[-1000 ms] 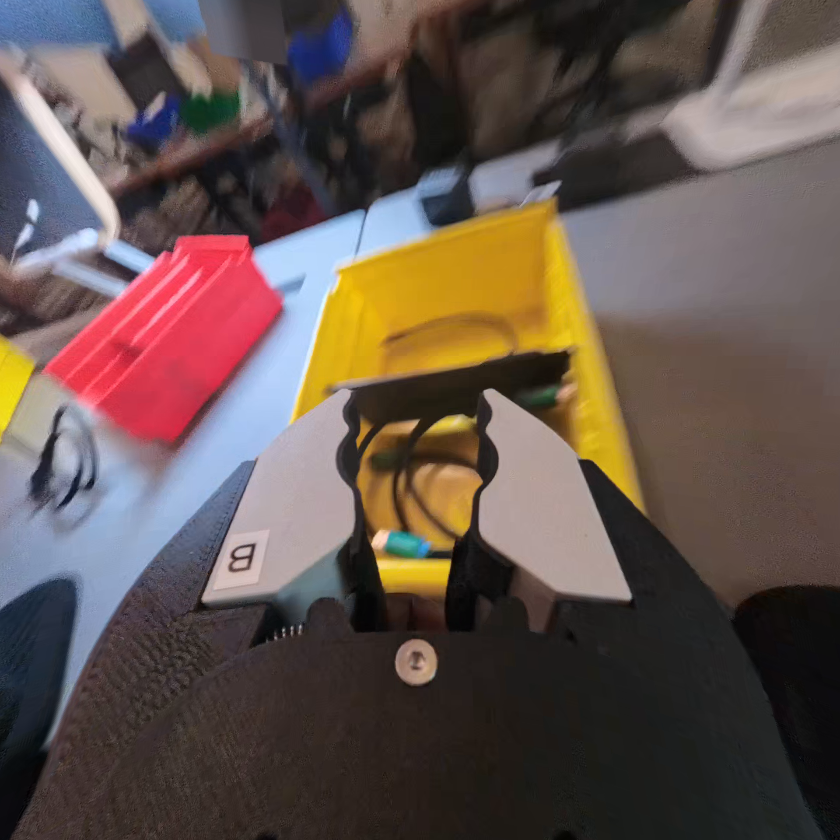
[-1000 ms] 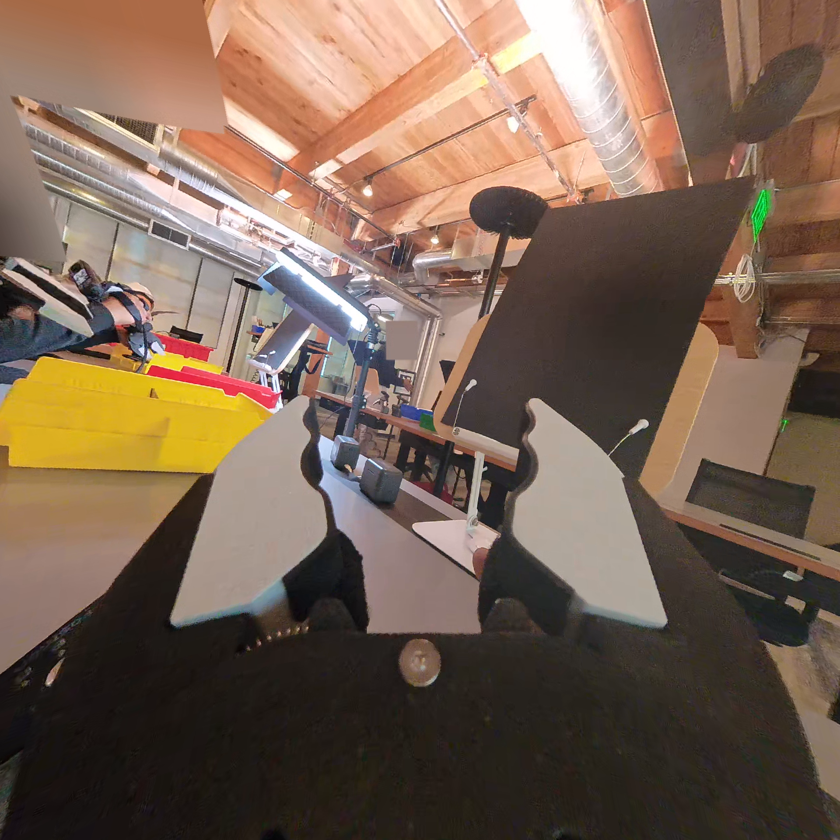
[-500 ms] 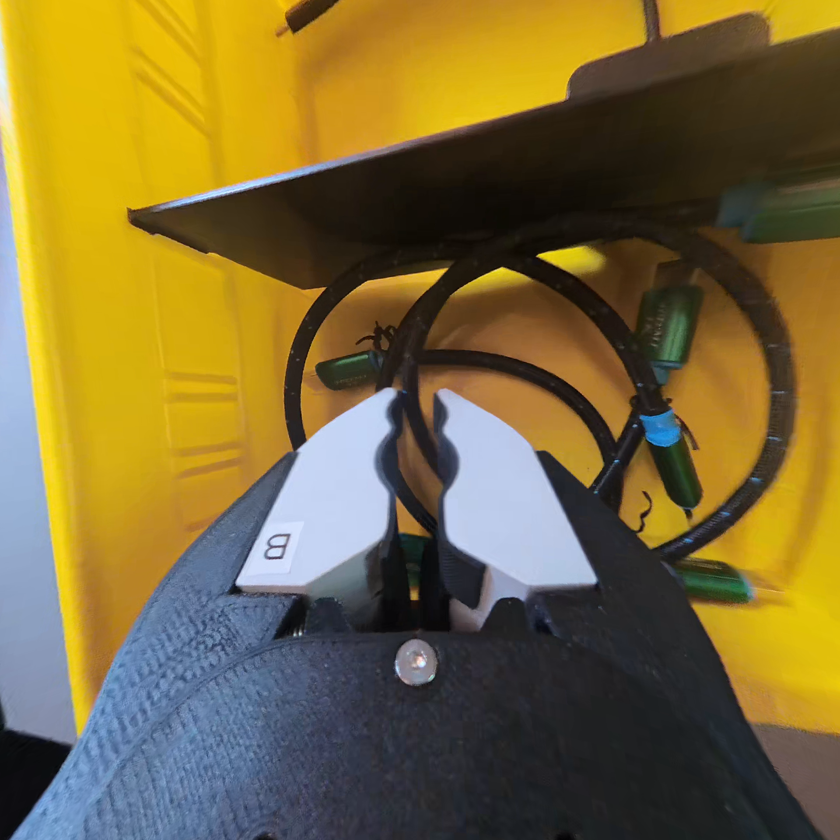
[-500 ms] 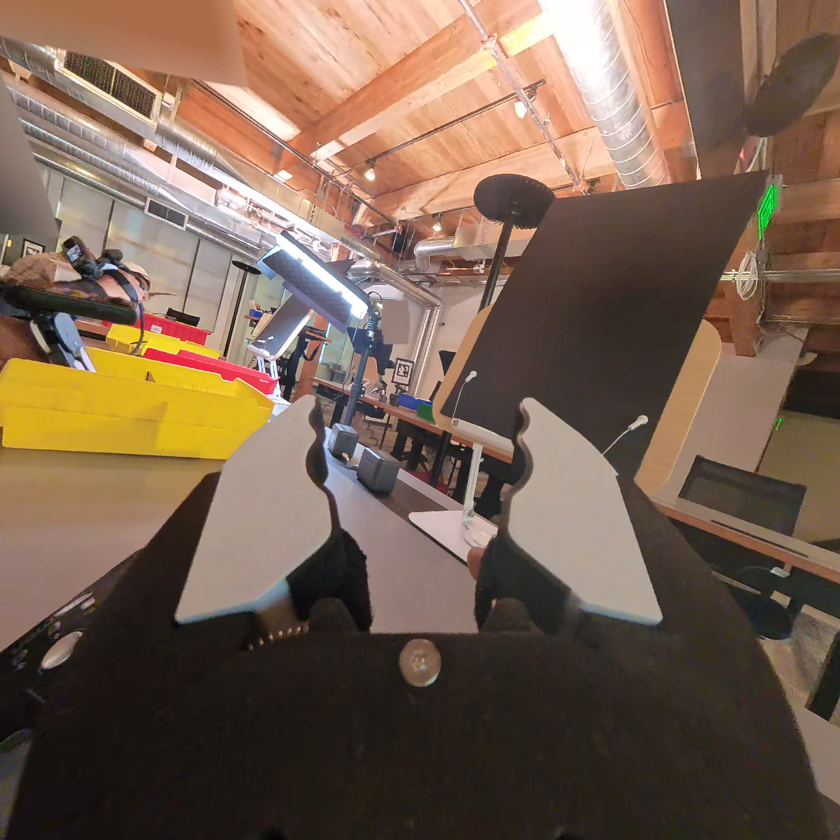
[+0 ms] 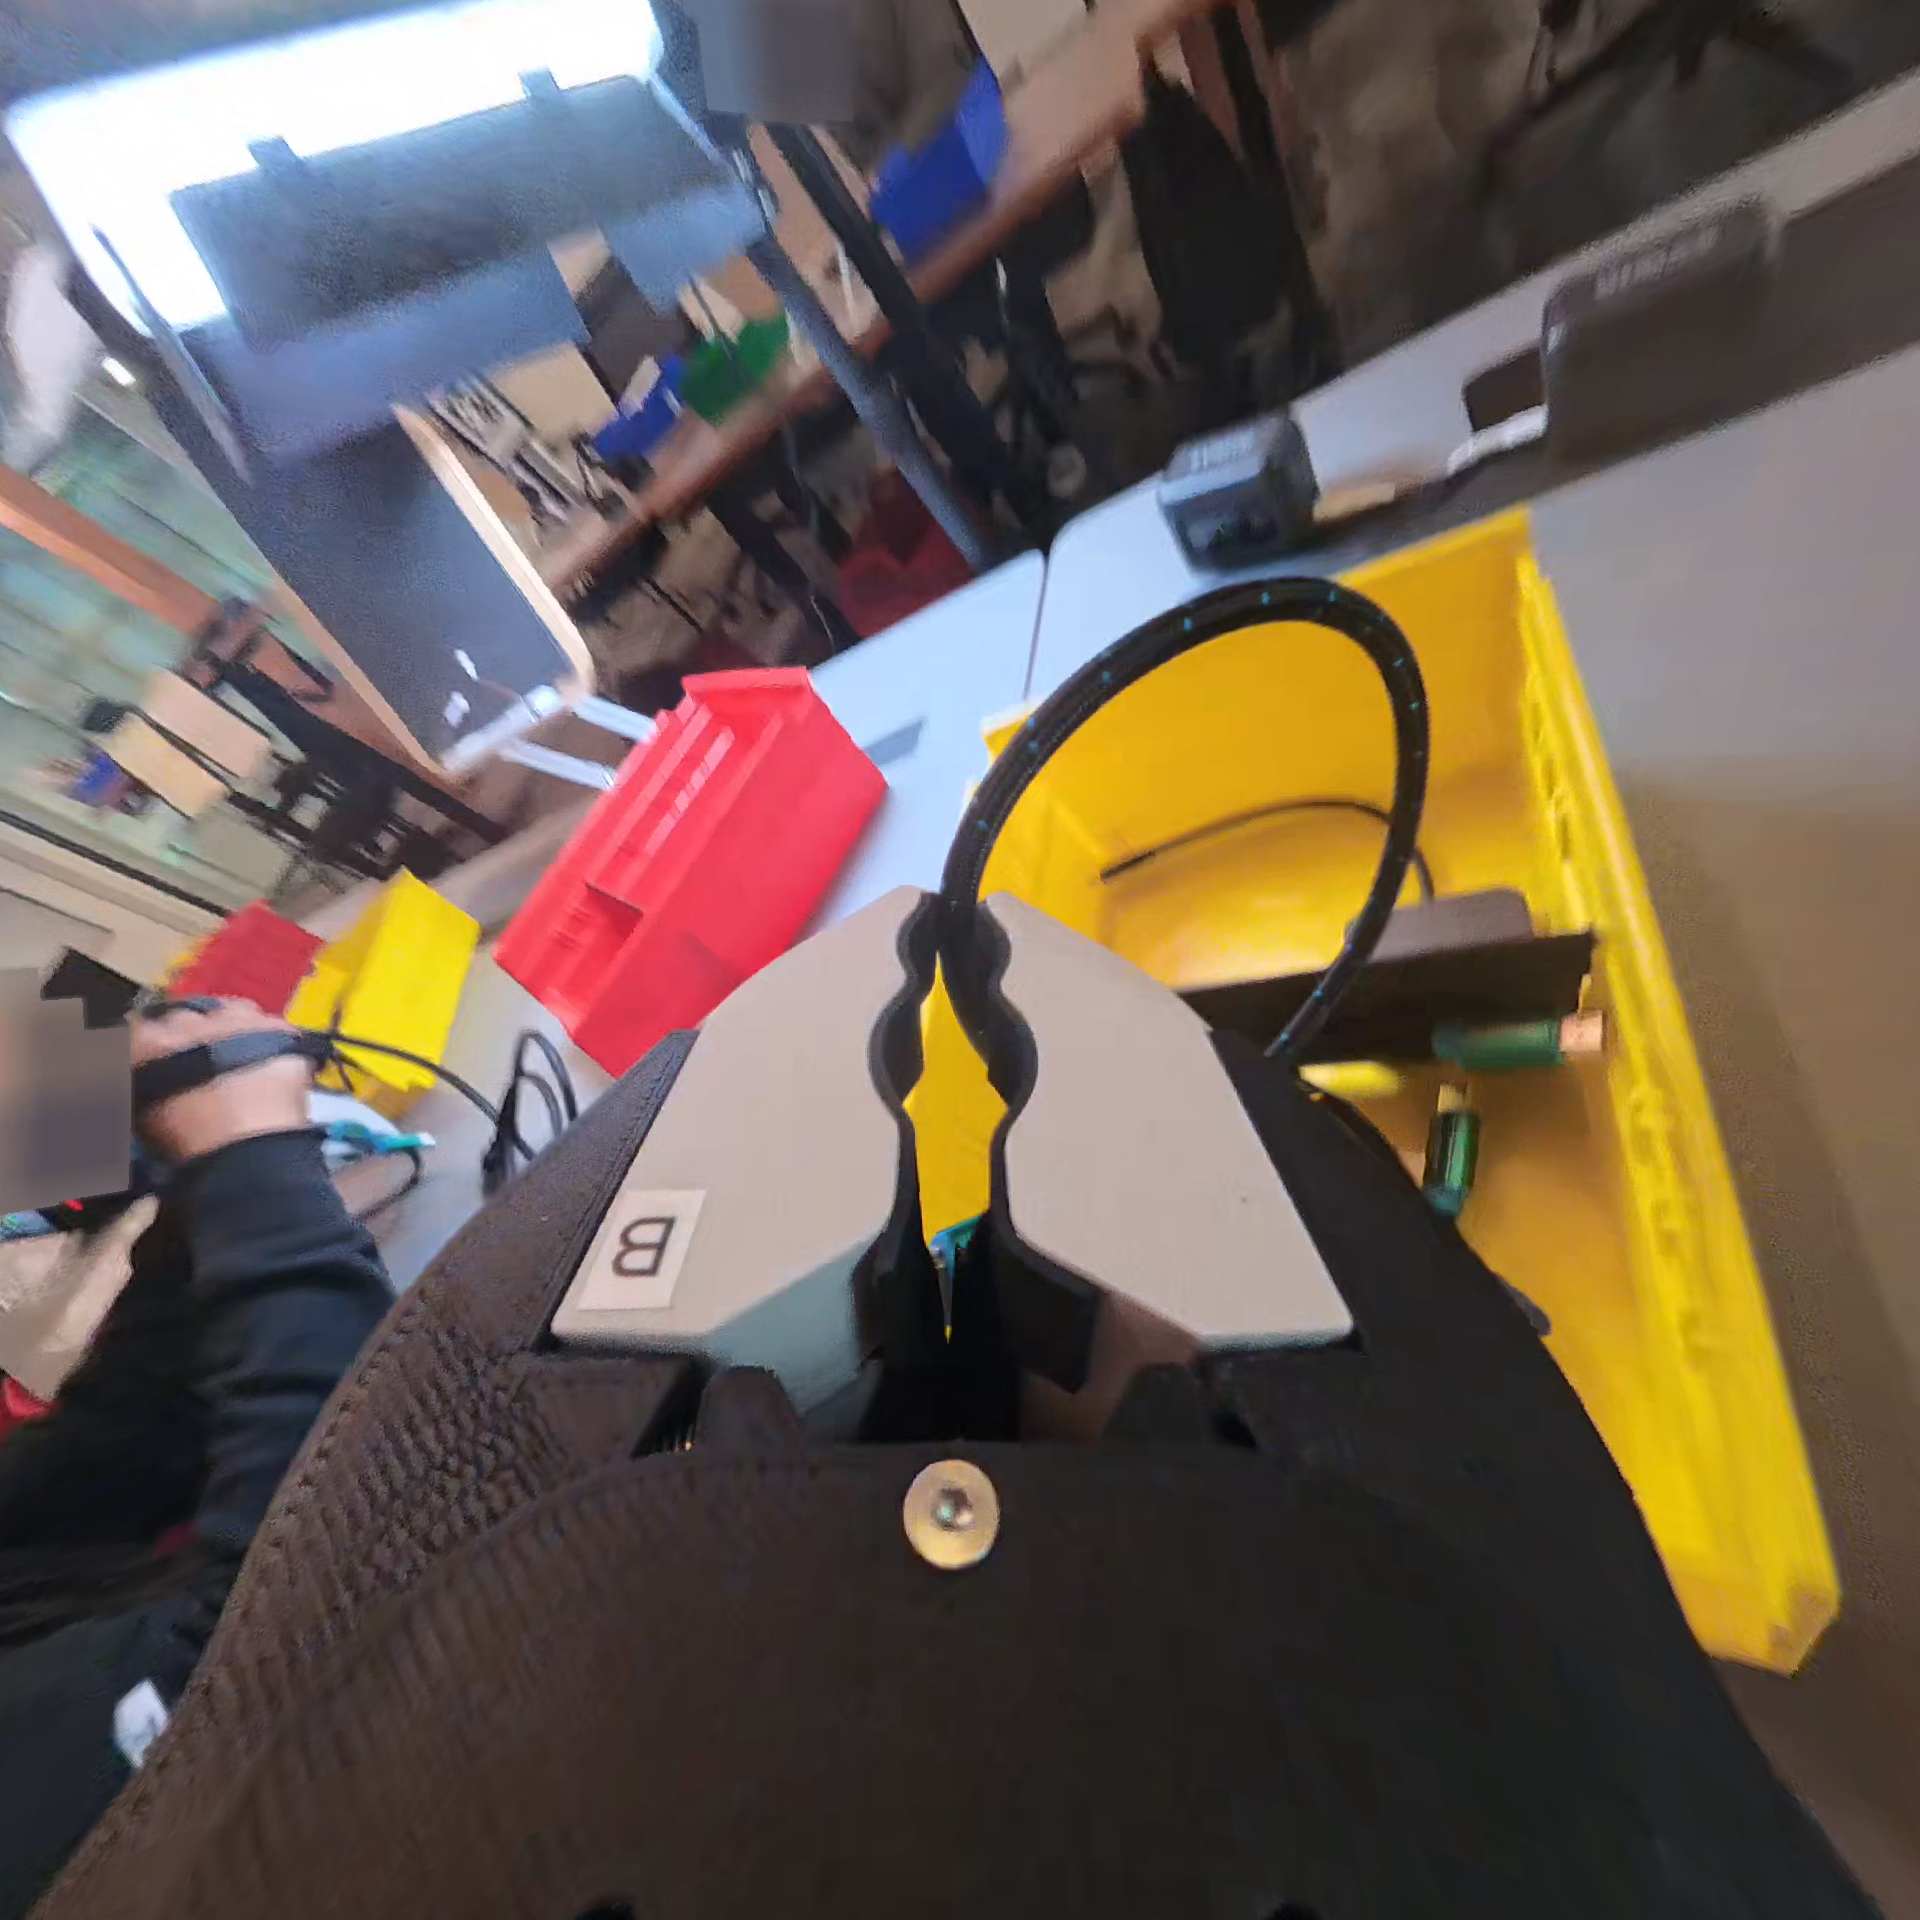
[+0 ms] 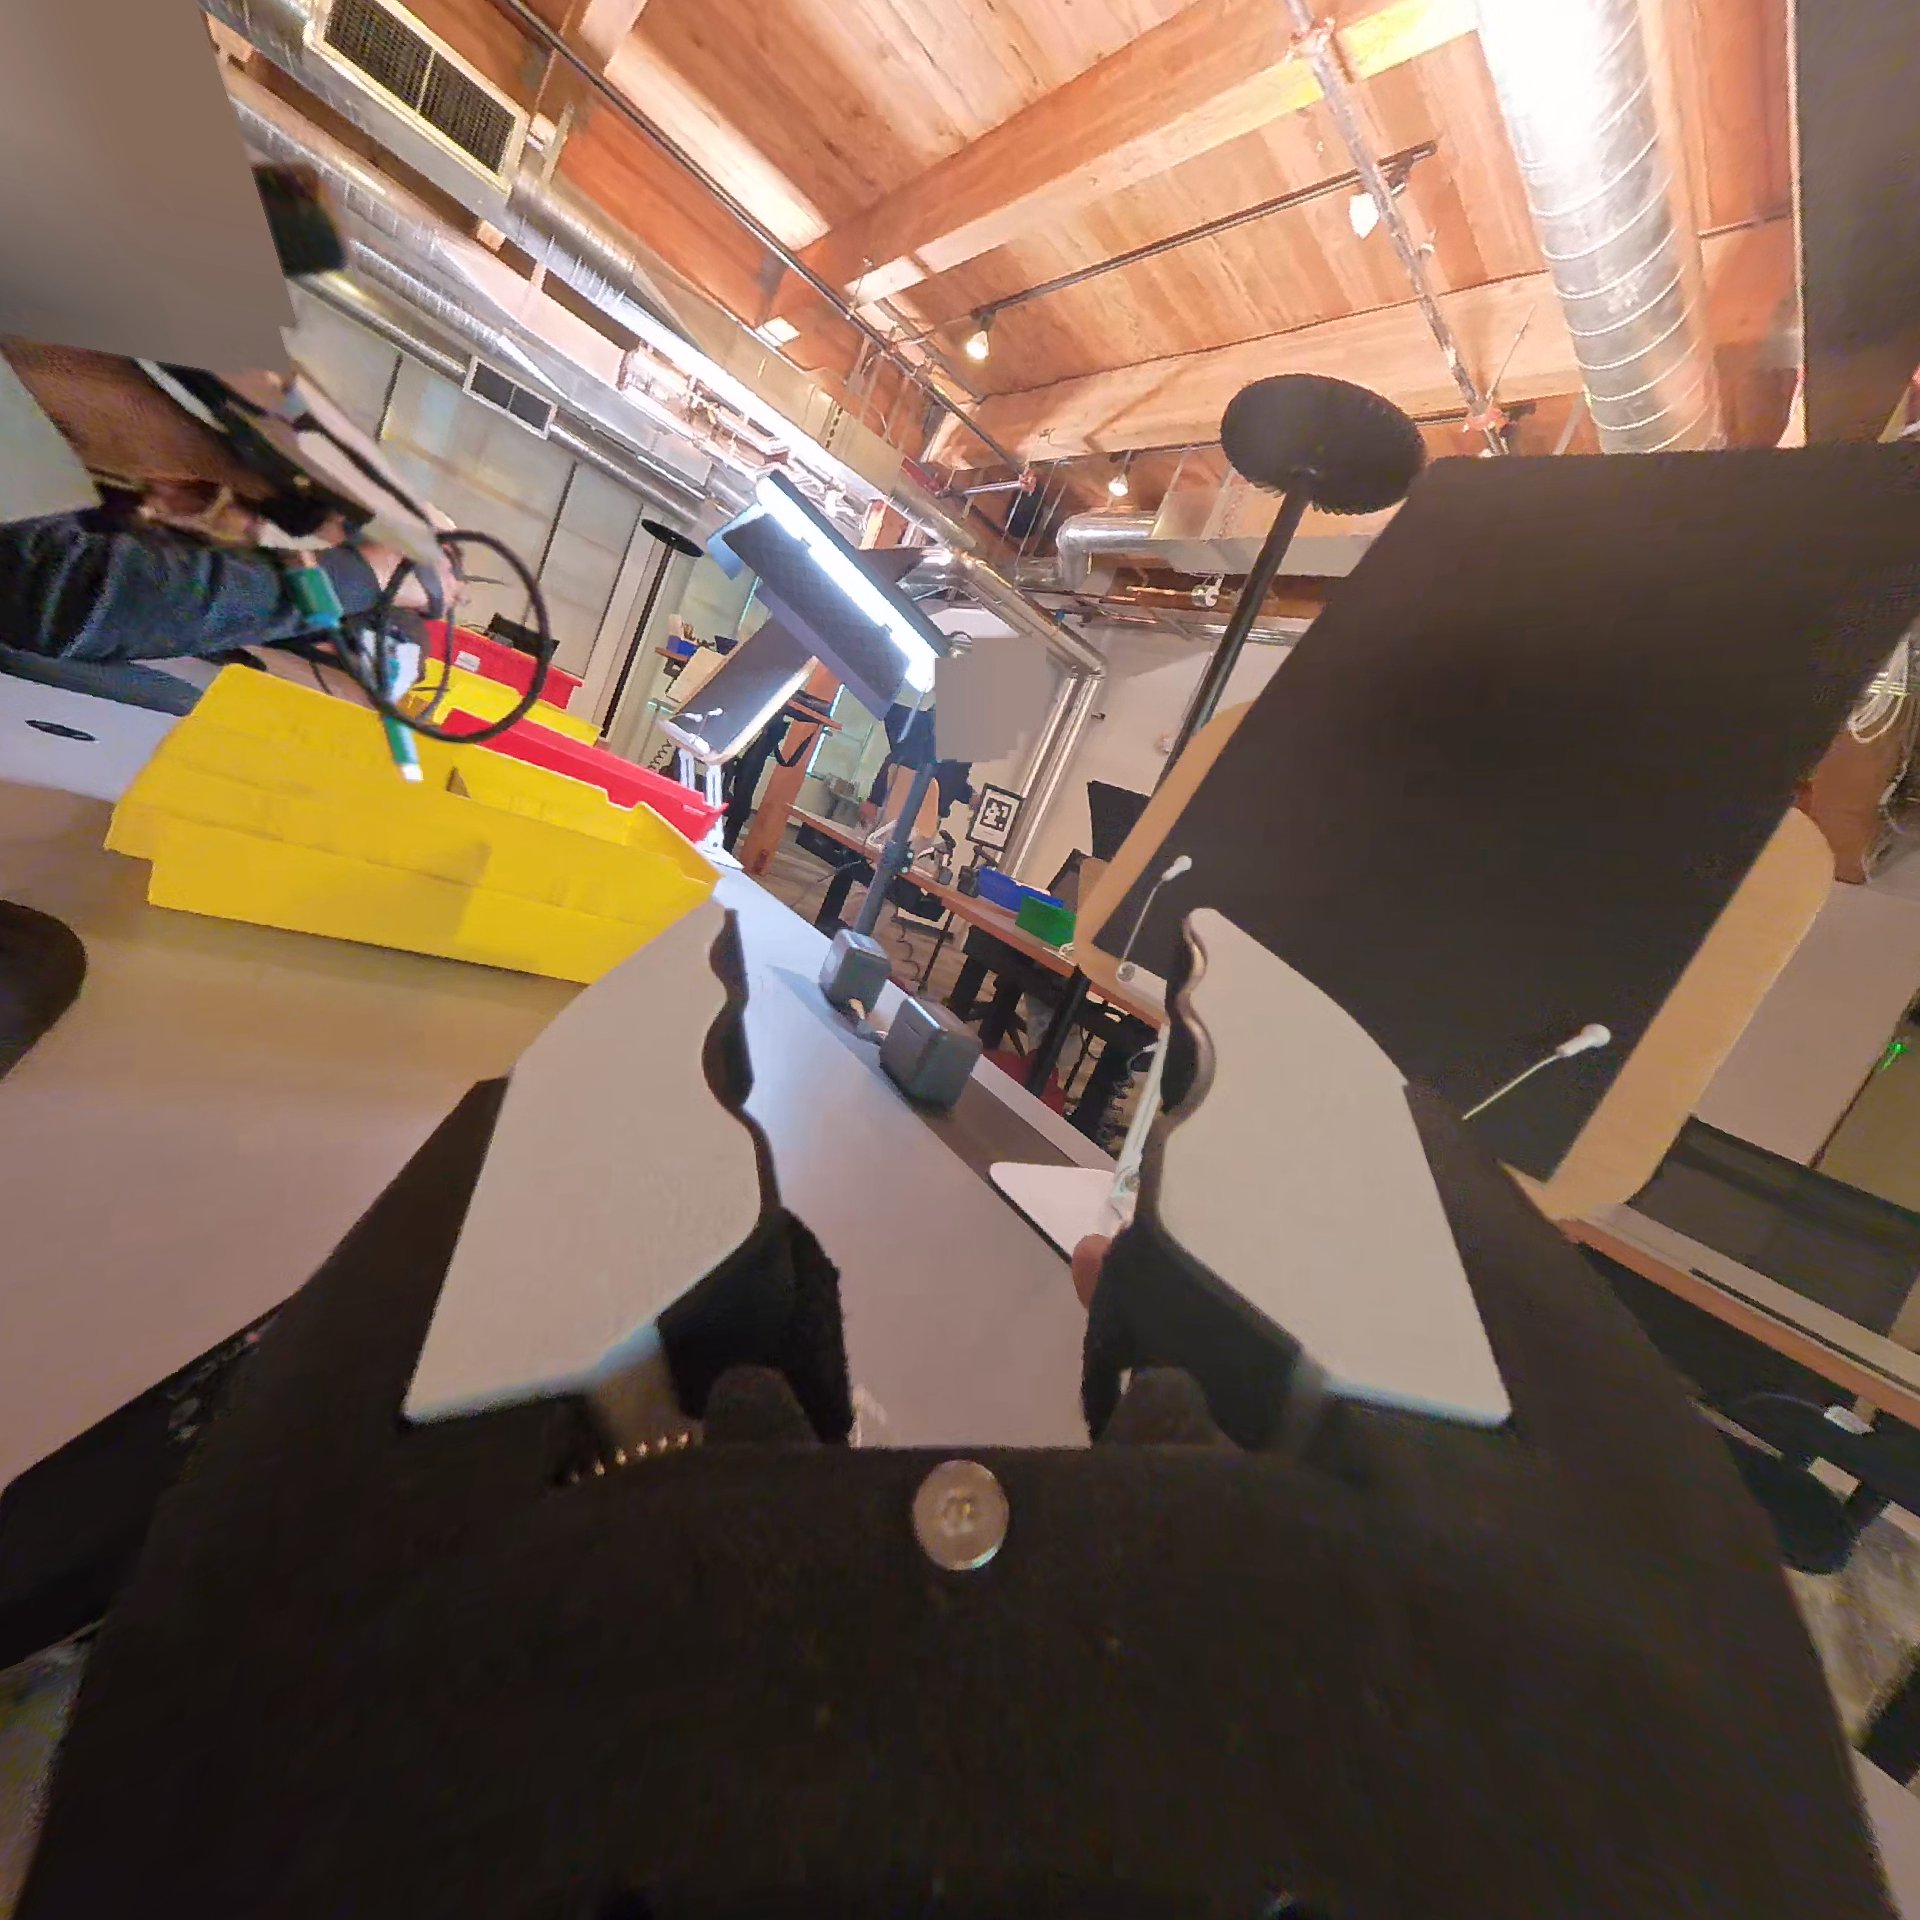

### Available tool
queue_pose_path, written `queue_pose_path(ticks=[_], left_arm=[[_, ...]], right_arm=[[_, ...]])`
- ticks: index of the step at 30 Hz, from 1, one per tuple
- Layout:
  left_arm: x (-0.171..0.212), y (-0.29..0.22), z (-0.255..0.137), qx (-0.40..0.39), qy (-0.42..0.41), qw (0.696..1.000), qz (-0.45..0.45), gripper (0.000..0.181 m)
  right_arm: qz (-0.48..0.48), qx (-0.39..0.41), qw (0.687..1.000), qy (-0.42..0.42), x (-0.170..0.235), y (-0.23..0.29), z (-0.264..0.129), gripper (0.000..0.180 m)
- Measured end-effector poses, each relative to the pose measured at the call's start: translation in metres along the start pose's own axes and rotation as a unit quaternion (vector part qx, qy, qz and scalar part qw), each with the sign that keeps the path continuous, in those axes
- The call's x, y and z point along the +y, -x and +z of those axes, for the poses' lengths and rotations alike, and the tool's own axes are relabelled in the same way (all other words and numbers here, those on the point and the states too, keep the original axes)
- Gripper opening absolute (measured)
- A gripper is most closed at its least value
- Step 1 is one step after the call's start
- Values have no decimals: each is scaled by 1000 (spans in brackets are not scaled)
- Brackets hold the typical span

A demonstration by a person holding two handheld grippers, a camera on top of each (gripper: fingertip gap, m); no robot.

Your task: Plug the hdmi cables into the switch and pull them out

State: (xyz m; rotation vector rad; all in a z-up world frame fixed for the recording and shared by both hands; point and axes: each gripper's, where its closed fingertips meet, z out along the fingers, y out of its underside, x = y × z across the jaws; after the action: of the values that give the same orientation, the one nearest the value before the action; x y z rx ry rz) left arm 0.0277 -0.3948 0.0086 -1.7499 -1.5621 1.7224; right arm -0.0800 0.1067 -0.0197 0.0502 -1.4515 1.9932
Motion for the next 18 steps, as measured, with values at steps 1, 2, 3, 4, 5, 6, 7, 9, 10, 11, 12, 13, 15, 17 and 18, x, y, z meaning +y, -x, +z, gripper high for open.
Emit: queue_pose_path(ticks=[1,2,3,4,5,6,7,9,10,11,12,13,15,17,18], left_arm=[[-13,0,-5,-5,-24,1000,1,6],[-28,-2,-9,-5,-51,999,-1,6],[-43,-7,-14,-1,-84,996,-6,6],[-59,-17,-18,12,-120,993,-11,6],[-74,-33,-23,35,-153,988,-14,6],[-88,-52,-27,65,-180,981,-16,6],[-102,-74,-31,97,-207,973,-21,6],[-131,-121,-45,174,-266,947,-43,6],[-145,-146,-53,220,-294,928,-66,6],[-158,-170,-62,268,-316,906,-90,6],[-170,-193,-72,314,-336,880,-119,6],[-181,-214,-82,356,-351,853,-149,6],[-199,-251,-99,428,-370,798,-206,6],[-210,-282,-107,475,-377,756,-246,6],[-212,-294,-107,489,-376,742,-263,6]], right_arm=[[1,-10,1000,4,1,4,2,79],[4,-19,1000,6,1,9,3,79],[8,-27,1000,8,1,13,5,79],[14,-36,999,8,0,18,8,79],[20,-48,999,8,-3,24,10,79],[25,-62,998,8,-5,31,13,79],[30,-77,997,10,-8,38,16,79],[33,-111,993,21,-12,57,22,78],[34,-128,991,28,-13,67,25,77],[33,-146,988,37,-13,78,27,77],[35,-161,985,48,-11,89,29,78],[43,-170,983,59,-9,97,30,79],[67,-166,981,78,-5,104,33,80],[75,-134,984,87,-2,95,33,74],[72,-116,987,90,-1,86,32,68]])
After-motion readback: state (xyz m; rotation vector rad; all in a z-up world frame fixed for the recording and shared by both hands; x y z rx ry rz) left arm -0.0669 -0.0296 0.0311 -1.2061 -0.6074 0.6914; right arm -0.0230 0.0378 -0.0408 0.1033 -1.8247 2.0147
